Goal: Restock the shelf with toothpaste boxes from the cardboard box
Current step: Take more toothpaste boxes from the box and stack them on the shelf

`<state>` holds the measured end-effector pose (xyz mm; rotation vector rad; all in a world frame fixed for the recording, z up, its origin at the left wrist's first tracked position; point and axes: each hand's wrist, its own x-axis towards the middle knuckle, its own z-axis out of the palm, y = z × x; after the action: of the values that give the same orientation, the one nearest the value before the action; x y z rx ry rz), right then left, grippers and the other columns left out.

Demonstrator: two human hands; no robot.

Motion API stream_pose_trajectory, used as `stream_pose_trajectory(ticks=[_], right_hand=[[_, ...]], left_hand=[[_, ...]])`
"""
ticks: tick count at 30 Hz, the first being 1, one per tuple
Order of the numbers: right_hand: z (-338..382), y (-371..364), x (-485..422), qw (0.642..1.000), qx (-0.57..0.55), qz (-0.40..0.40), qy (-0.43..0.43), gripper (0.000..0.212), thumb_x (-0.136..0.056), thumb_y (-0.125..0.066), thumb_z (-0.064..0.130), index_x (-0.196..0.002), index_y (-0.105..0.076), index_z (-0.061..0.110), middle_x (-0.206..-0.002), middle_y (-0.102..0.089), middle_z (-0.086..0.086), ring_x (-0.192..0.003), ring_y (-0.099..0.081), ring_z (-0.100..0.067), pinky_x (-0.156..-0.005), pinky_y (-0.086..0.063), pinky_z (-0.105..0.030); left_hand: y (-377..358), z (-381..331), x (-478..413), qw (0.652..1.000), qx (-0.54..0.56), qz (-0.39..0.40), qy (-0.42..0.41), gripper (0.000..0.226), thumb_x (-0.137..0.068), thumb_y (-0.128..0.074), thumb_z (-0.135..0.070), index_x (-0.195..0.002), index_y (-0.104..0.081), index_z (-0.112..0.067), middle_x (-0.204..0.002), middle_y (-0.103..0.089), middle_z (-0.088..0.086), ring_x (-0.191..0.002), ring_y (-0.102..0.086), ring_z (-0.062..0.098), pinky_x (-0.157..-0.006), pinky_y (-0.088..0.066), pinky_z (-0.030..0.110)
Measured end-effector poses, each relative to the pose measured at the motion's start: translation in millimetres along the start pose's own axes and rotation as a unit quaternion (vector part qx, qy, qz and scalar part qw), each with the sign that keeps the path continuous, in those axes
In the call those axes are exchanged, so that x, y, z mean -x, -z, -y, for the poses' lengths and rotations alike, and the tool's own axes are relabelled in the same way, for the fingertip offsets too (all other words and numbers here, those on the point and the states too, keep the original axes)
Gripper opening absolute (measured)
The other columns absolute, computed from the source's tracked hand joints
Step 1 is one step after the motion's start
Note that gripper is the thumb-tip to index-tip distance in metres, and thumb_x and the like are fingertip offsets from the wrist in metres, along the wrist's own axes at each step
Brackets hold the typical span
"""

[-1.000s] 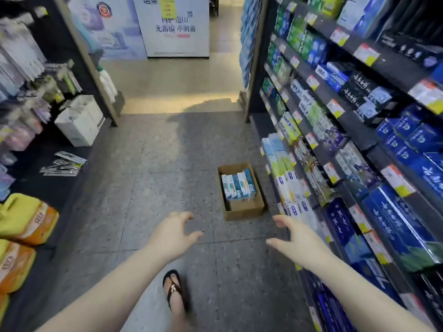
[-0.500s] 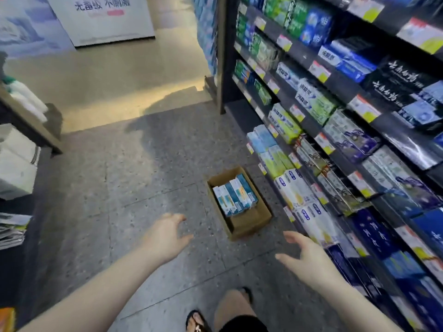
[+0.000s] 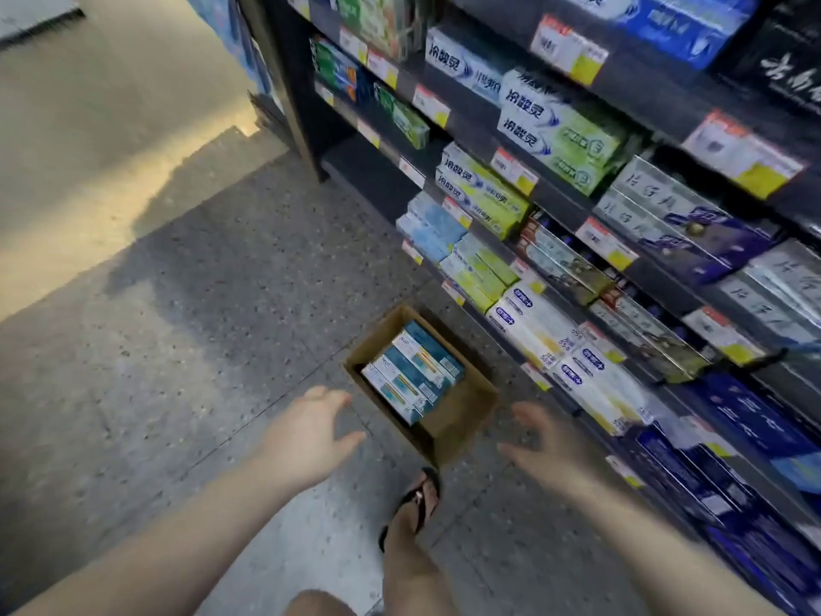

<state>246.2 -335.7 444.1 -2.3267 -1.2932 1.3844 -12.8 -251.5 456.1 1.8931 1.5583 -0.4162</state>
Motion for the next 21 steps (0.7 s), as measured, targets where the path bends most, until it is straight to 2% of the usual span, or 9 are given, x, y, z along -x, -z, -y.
stream_pose_trajectory(ticks=[2, 6, 9, 11, 13, 15, 18, 19, 21], right_hand=[[9.9, -0.6, -32.6, 1.000, 0.008, 0.004, 0.005, 0.059, -0.082, -0.065, 0.031, -0.135, -0.041, 0.019, -0.139, -0.049, -0.001, -0.124, -0.047, -0.014, -0.094, -0.037, -0.023], [12.9, -12.3, -94.2, 0.999, -0.023, 0.002, -0.039, 0.060, -0.083, -0.064, 0.034, -0.136, -0.039, 0.021, -0.137, -0.049, -0.001, -0.121, -0.049, -0.018, -0.084, -0.040, -0.025], [1.4, -30.0, -140.1, 0.995, -0.059, -0.034, -0.073, 0.057, -0.079, -0.067, 0.034, -0.130, -0.045, 0.020, -0.131, -0.054, -0.003, -0.116, -0.053, -0.019, -0.091, -0.047, -0.034], [-9.3, -44.8, -169.0, 0.990, -0.091, -0.044, -0.095, 0.056, -0.078, -0.069, 0.030, -0.128, -0.047, 0.020, -0.128, -0.054, -0.004, -0.114, -0.053, -0.019, -0.091, -0.049, -0.037], [-23.0, -61.9, -199.4, 0.987, -0.103, -0.060, -0.108, 0.055, -0.078, -0.069, 0.028, -0.128, -0.047, 0.021, -0.128, -0.053, -0.004, -0.114, -0.053, -0.019, -0.093, -0.048, -0.036], [-34.9, -76.4, -224.6, 0.987, -0.092, -0.086, -0.101, 0.054, -0.078, -0.069, 0.026, -0.128, -0.048, 0.023, -0.127, -0.054, -0.003, -0.113, -0.053, -0.018, -0.091, -0.048, -0.032], [-54.0, -106.5, -266.3, 0.979, -0.127, -0.106, -0.118, 0.047, -0.082, -0.066, 0.022, -0.126, -0.050, 0.021, -0.120, -0.054, 0.001, -0.104, -0.050, -0.011, -0.074, -0.042, -0.018], [-59.1, -116.0, -279.8, 0.976, -0.144, -0.107, -0.124, 0.045, -0.082, -0.065, 0.022, -0.125, -0.051, 0.021, -0.118, -0.053, 0.001, -0.103, -0.049, -0.011, -0.073, -0.041, -0.018], [-70.7, -137.2, -310.9, 0.968, -0.174, -0.113, -0.143, 0.043, -0.082, -0.065, 0.023, -0.123, -0.051, 0.022, -0.121, -0.054, -0.001, -0.106, -0.052, -0.016, -0.081, -0.048, -0.029]], left_hand=[[7.6, 0.0, -35.4, 1.000, -0.011, 0.013, -0.010, 0.054, -0.083, -0.057, -0.040, -0.129, -0.047, -0.015, -0.128, -0.050, 0.011, -0.119, -0.049, 0.026, -0.098, -0.041, 0.033], [6.3, -1.4, -97.4, 0.997, -0.027, 0.059, -0.029, 0.055, -0.084, -0.056, -0.037, -0.133, -0.043, -0.014, -0.130, -0.049, 0.012, -0.122, -0.047, 0.026, -0.099, -0.038, 0.029], [-4.9, 2.8, -143.5, 0.996, -0.022, 0.076, -0.041, 0.067, -0.075, -0.048, -0.052, -0.132, -0.045, -0.017, -0.130, -0.053, 0.013, -0.115, -0.054, 0.028, -0.095, -0.045, 0.034], [-15.0, 7.0, -176.1, 0.994, -0.024, 0.087, -0.056, 0.060, -0.079, -0.050, -0.049, -0.132, -0.044, -0.022, -0.134, -0.049, 0.007, -0.113, -0.056, 0.025, -0.093, -0.047, 0.032], [-30.1, 15.4, -211.6, 0.992, -0.029, 0.097, -0.076, 0.050, -0.086, -0.054, -0.037, -0.134, -0.041, -0.027, -0.140, -0.041, 0.000, -0.117, -0.053, 0.021, -0.095, -0.043, 0.030], [-42.3, 25.8, -241.9, 0.990, -0.027, 0.095, -0.102, 0.049, -0.086, -0.057, -0.031, -0.133, -0.043, -0.025, -0.139, -0.043, -0.001, -0.117, -0.052, 0.021, -0.095, -0.044, 0.029], [-64.2, 48.7, -292.7, 0.984, -0.042, 0.110, -0.137, 0.050, -0.082, -0.062, -0.033, -0.129, -0.048, -0.023, -0.132, -0.049, 0.002, -0.113, -0.053, 0.020, -0.094, -0.048, 0.035], [-70.7, 55.4, -309.2, 0.982, -0.049, 0.117, -0.143, 0.049, -0.082, -0.063, -0.033, -0.128, -0.049, -0.023, -0.130, -0.050, 0.002, -0.112, -0.053, 0.020, -0.093, -0.048, 0.035], [-83.6, 67.3, -341.0, 0.979, -0.047, 0.124, -0.157, 0.046, -0.081, -0.064, -0.030, -0.124, -0.052, -0.020, -0.125, -0.051, 0.004, -0.108, -0.053, 0.019, -0.088, -0.046, 0.030]])
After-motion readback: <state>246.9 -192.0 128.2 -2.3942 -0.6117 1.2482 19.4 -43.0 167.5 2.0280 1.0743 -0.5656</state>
